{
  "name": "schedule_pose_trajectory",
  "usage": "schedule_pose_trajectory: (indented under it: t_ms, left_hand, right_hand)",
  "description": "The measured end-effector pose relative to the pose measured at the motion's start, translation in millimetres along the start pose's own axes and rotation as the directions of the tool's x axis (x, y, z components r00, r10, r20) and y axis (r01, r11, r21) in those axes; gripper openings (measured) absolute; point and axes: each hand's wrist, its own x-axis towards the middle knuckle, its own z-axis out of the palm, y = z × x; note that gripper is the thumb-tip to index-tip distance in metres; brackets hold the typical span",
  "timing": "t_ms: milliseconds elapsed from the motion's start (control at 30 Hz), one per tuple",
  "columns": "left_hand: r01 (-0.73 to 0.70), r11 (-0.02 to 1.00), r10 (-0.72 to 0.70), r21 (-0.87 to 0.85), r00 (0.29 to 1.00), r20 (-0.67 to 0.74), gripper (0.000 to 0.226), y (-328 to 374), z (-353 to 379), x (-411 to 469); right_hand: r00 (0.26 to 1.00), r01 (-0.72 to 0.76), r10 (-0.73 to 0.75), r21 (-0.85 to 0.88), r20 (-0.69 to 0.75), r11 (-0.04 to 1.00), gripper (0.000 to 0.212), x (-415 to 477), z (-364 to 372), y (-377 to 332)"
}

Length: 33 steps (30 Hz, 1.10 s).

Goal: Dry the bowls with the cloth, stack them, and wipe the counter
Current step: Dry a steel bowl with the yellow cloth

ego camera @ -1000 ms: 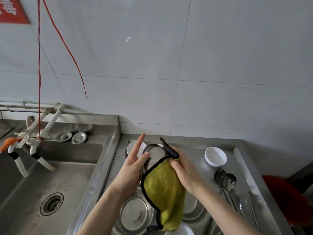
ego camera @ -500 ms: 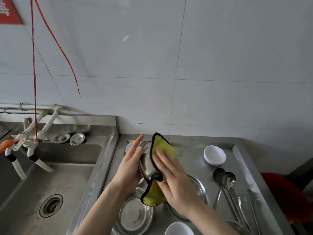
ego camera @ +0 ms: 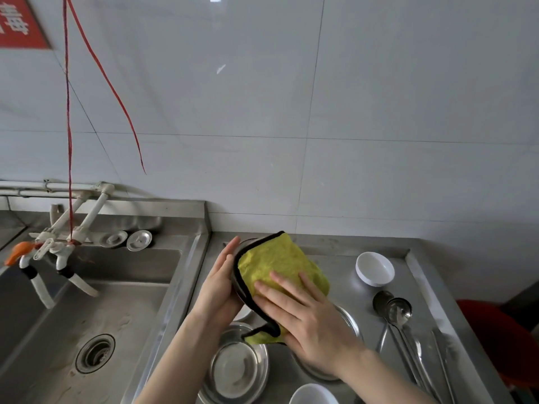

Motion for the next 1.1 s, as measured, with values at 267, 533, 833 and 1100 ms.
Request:
schedule_pose_trajectory:
  t_ms: [267, 533, 833, 1100]
  left_hand:
    - [-0.031, 0.999, 0.031, 0.009, 0.997, -0.074, 0.023, 1, 0, 4]
    - [-0.007, 0.985, 0.011, 0.17, 1.0, -0.025, 0.033, -11, 3, -10]
    - [0.085, 0.975, -0.102, 0.206, 0.992, 0.073, 0.054, -16, 0, -15]
    - [0.002, 0.985, -0.02, 0.172, 0.995, 0.103, 0.033, -12, -6, -19]
  right_hand:
    - [0.967, -0.172, 0.213, 0.263, -0.137, 0.949, 0.065, -9, 2, 8]
    - [0.857, -0.426, 0.515, 0.597, 0.026, 0.68, 0.063, 18, -1, 18]
    - [0.974, -0.216, 0.222, 0.121, -0.041, 0.969, 0.051, 42, -3, 1]
    - [0.875, -0.461, 0.477, 0.447, 0.085, 0.766, 0.066, 32, -4, 17]
